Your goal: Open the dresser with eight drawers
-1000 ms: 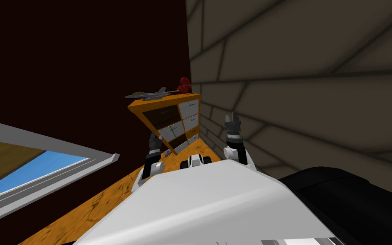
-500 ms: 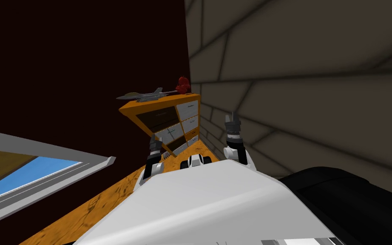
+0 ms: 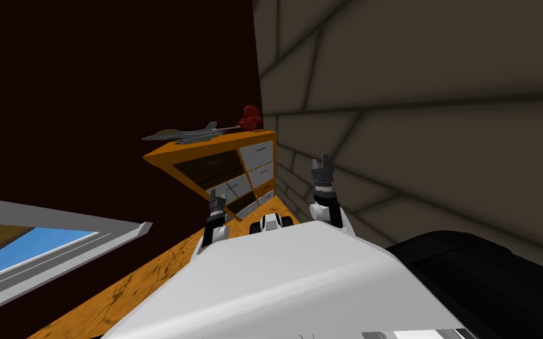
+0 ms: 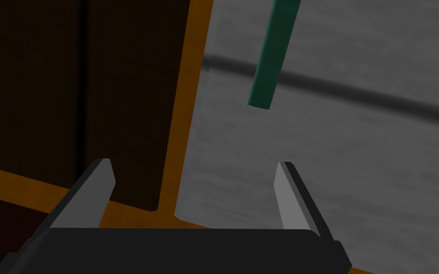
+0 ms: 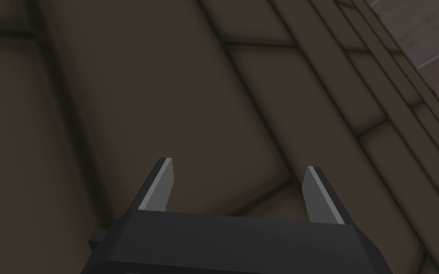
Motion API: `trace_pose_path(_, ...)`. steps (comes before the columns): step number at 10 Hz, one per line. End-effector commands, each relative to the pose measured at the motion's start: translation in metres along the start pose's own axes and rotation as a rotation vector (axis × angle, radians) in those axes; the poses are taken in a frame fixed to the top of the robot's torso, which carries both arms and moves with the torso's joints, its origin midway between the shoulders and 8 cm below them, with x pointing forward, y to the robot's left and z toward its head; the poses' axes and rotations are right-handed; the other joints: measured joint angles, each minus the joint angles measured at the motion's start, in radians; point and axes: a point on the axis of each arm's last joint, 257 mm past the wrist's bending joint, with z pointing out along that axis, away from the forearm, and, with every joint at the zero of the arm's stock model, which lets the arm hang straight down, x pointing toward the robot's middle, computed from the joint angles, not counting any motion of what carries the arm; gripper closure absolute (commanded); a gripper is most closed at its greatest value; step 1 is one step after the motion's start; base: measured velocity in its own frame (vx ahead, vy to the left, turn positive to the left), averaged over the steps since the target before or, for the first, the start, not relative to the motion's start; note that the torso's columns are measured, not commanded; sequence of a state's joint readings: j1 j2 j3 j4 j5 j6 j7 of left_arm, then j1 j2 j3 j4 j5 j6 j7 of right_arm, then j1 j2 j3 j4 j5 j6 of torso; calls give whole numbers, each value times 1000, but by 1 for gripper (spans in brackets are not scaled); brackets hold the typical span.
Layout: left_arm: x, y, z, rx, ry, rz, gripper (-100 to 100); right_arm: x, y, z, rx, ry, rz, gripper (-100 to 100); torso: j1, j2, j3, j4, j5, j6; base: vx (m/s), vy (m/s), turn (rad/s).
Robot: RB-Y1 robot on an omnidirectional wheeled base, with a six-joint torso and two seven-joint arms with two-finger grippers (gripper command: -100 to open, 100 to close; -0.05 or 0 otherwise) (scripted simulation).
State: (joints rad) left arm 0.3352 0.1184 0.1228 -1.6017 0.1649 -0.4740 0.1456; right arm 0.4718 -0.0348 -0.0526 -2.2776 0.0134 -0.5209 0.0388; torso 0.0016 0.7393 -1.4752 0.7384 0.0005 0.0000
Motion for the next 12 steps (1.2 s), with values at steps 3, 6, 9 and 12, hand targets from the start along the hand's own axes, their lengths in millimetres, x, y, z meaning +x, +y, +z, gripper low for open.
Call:
trace_pose_path(3, 6, 36, -14, -52, -86, -111, -100, 0, 0, 0, 0, 0, 0, 0, -2, 0, 0, 0, -1, 0, 79, -55, 20)
trace_pose_path(6, 10, 41, -15, -58, -103, -138, -100, 0, 0, 0, 0, 0, 0, 0, 0, 0, 0, 0, 0, 0, 33, -14, 5)
trace_pose_path(9, 9, 37, -14, -58, -104, -139, 100, 0, 0, 0, 0, 0, 0, 0, -1, -2, -1, -1, 0, 0, 38, 10, -4)
trace_pose_path(12, 11, 32, -17, -56, -101, -140, 100, 0, 0, 0, 0, 0, 0, 0, -3, 0, 1, -3, 3, 2, -136, -63, 12)
